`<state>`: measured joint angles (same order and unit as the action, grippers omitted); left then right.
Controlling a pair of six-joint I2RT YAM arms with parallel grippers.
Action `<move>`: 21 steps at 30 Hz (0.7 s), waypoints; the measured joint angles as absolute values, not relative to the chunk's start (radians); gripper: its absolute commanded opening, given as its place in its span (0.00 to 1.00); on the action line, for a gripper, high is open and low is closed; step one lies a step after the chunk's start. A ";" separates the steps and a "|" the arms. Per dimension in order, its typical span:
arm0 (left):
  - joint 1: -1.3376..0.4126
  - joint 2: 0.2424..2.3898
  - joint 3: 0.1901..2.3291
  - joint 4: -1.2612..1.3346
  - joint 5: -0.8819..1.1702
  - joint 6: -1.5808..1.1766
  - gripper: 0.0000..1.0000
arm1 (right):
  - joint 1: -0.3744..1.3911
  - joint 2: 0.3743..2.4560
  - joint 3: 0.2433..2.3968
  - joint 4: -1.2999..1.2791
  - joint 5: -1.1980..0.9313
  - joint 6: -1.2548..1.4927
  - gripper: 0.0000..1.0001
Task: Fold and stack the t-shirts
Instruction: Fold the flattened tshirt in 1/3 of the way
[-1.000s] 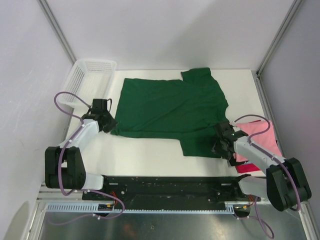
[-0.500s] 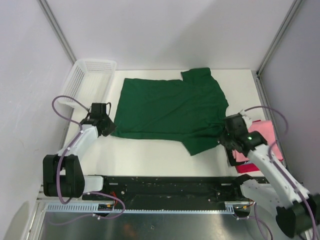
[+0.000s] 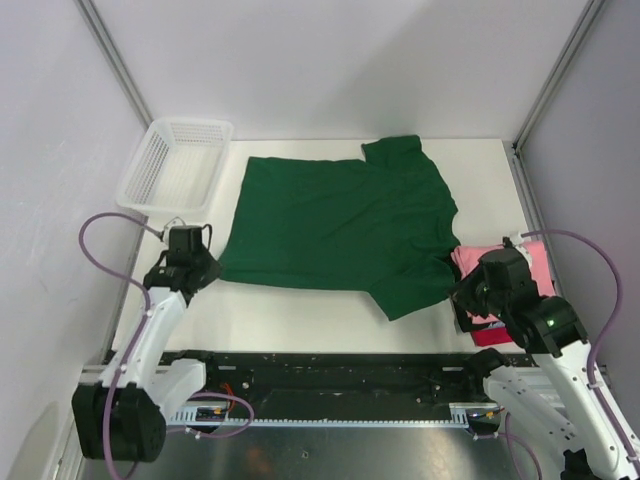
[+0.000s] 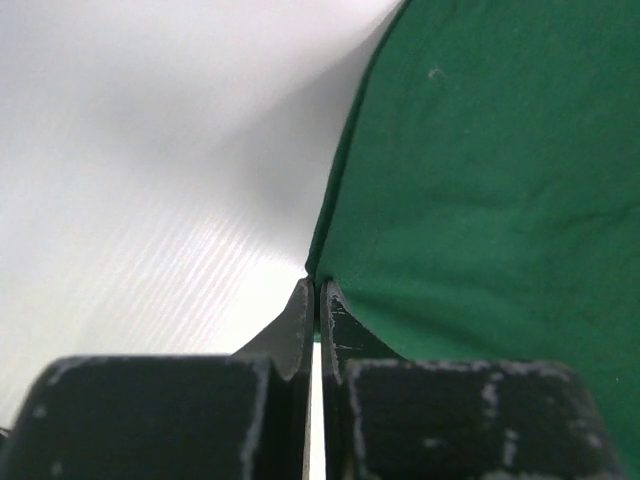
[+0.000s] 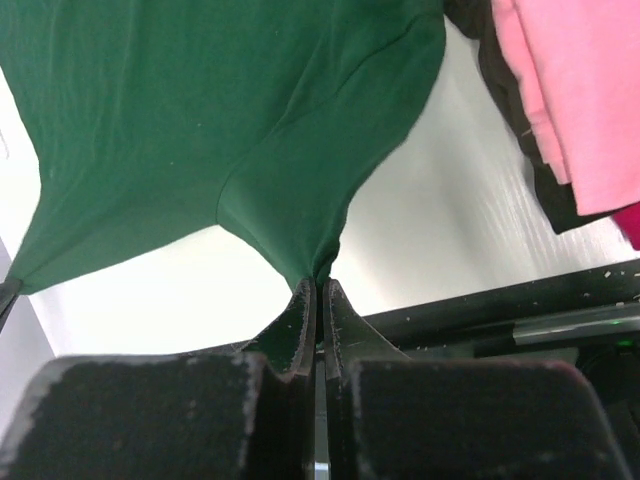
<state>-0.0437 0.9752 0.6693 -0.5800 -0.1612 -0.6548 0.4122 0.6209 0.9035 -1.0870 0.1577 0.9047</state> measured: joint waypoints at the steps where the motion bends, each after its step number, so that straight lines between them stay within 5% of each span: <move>1: -0.044 0.946 0.669 -0.597 -0.177 -0.655 0.00 | 0.416 0.616 0.906 -1.096 0.149 0.907 0.00; 9: -0.044 0.884 0.686 -0.672 -0.263 -0.654 0.00 | 0.468 0.666 0.996 -1.100 0.126 0.909 0.00; 21: -0.133 1.415 0.969 -0.630 -0.266 -0.628 0.00 | 0.388 1.242 1.143 -0.868 0.157 0.739 0.00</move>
<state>-0.1326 1.4155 0.9691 -0.6300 -0.2661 -0.6277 0.3882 1.2419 1.1427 -0.8684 0.1570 0.7387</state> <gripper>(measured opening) 0.011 0.013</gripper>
